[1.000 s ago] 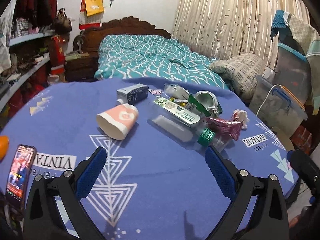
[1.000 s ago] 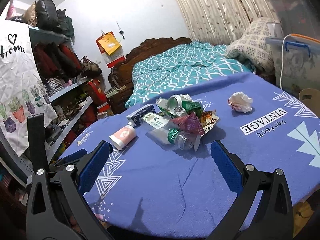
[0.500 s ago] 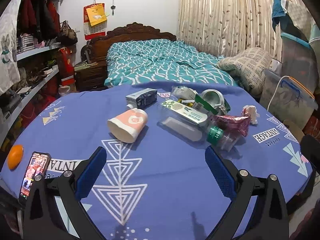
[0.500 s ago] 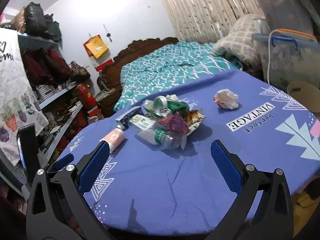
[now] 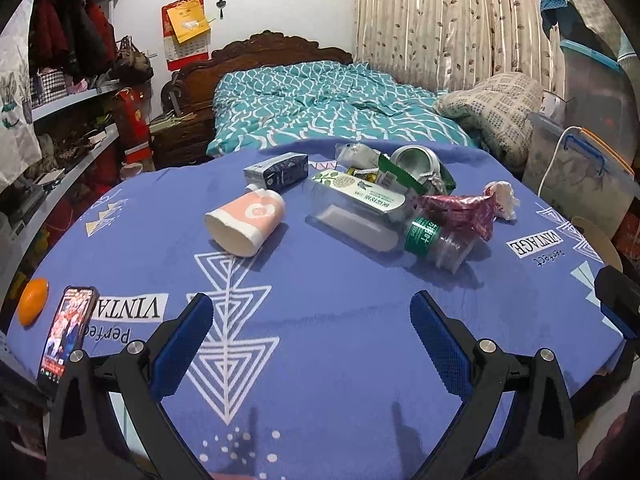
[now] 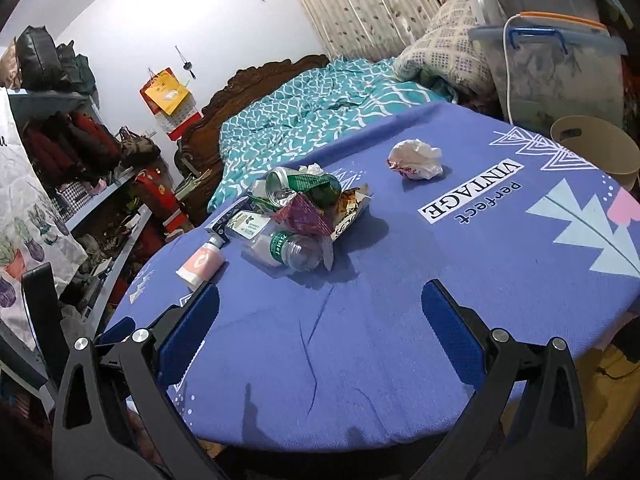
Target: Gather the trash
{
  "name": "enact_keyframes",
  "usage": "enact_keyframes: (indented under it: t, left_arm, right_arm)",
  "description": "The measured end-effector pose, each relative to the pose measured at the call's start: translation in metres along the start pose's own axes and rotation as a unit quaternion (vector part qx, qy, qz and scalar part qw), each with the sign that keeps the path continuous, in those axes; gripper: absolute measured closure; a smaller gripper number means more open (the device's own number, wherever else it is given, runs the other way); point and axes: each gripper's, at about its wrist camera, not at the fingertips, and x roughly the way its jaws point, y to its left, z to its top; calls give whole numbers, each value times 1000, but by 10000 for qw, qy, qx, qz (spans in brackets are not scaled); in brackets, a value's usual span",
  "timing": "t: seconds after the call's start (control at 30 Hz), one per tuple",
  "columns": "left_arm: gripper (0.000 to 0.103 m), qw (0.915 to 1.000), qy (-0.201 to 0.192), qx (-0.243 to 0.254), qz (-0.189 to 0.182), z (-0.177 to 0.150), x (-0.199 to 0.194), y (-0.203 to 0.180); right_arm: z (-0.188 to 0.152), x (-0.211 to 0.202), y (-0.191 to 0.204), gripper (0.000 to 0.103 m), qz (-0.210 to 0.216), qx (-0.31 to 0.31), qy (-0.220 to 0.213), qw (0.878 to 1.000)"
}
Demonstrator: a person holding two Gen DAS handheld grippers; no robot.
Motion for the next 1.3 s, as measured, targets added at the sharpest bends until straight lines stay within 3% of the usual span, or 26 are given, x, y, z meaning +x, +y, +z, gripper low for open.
enact_keyframes:
  t: [0.5, 0.7, 0.87, 1.03, 1.3]
  left_arm:
    - [9, 9995, -83, 81, 287, -2, -9, -2]
    - [9, 9995, 28, -42, 303, 5, 7, 5]
    - [9, 9991, 215, -102, 345, 8, 27, 5]
    - [9, 9983, 370, -32, 444, 3, 43, -3]
    - [9, 9975, 447, 170, 520, 4, 54, -17]
  right_arm:
    - [-1, -3, 8, 6, 46, -221, -66, 9997]
    - [4, 16, 5, 16, -56, -159, 48, 9998]
    - [6, 37, 8, 35, 1, -350, 279, 9990]
    - [3, 54, 9, 36, 127, -649, 555, 9963]
    - [8, 55, -7, 36, 163, -547, 535, 9969]
